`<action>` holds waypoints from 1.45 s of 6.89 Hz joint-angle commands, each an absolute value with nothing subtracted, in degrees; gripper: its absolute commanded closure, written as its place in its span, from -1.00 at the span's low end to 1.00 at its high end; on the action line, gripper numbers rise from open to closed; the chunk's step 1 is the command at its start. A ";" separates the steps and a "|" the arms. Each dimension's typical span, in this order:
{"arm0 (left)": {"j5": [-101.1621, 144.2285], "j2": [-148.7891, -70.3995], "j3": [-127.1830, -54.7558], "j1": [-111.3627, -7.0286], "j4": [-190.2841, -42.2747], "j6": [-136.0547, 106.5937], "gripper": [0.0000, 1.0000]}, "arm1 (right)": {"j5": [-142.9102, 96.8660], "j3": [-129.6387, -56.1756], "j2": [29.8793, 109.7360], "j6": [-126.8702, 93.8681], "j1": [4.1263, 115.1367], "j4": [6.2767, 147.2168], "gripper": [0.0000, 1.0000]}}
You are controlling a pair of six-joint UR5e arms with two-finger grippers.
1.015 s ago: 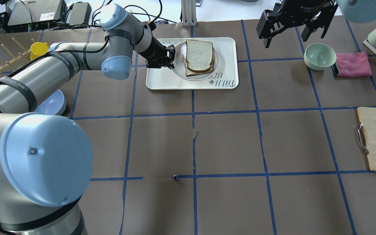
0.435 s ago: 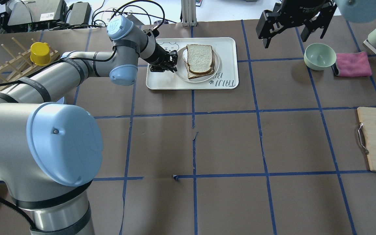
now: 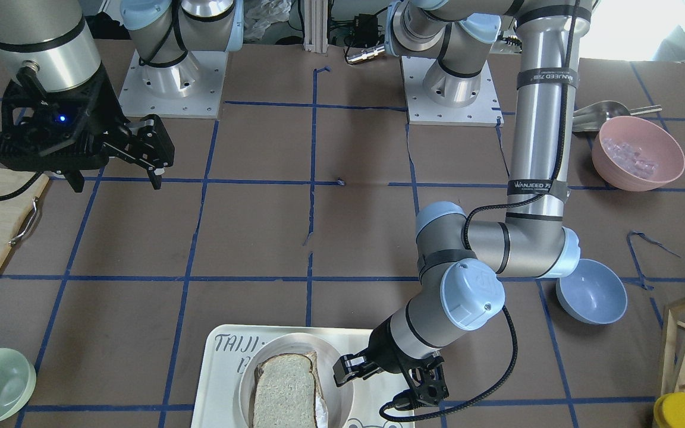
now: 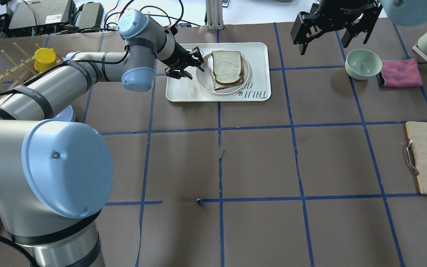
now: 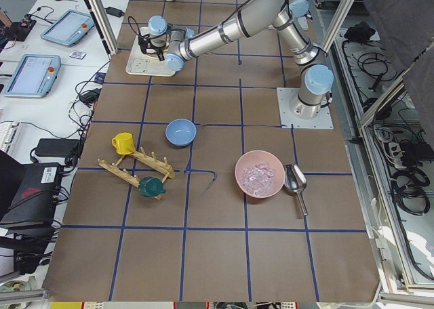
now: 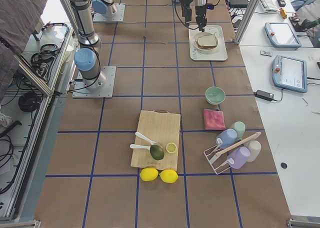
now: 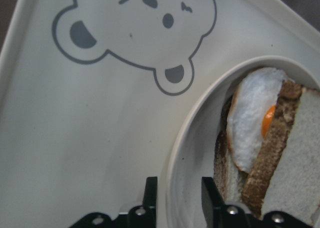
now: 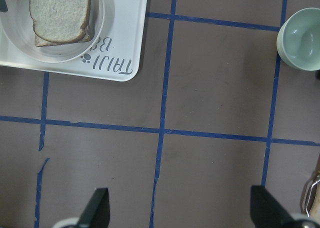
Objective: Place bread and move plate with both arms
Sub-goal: 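Open the left gripper and lift it away from the plate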
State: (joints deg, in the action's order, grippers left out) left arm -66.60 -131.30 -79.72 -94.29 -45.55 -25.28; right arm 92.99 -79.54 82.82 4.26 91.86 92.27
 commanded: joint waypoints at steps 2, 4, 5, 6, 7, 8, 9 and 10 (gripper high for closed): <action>-76.57 -123.78 -79.72 -93.08 -57.07 -16.33 -1.00 | 92.99 -79.54 82.79 4.31 91.85 92.29 -1.00; -78.66 -116.67 -80.41 -92.73 -66.14 -11.69 -1.00 | 93.08 -79.45 82.79 4.31 91.85 92.29 -1.00; -79.01 -112.54 -81.64 -92.38 -71.58 -11.60 -1.00 | 93.08 -79.45 82.88 4.31 91.85 92.29 -1.00; -79.10 -107.80 -83.74 -92.20 -76.50 -11.60 -1.00 | 93.08 -79.45 82.88 4.39 91.76 92.29 -1.00; -81.36 -103.40 -86.72 -91.85 -77.94 -11.51 -1.00 | 93.08 -79.45 82.88 4.39 91.76 92.29 -1.00; -84.08 -99.53 -90.23 -91.67 -79.18 -11.51 -1.00 | 93.16 -79.45 82.88 4.39 91.76 92.37 -1.00; -88.46 -95.58 -94.27 -91.67 -80.76 -10.47 -1.00 | 93.25 -79.45 82.88 4.39 91.76 92.98 -1.00; -91.20 -92.14 -96.48 -91.50 -82.16 -7.50 -1.00 | 93.25 -79.45 82.88 4.39 91.76 93.08 -1.00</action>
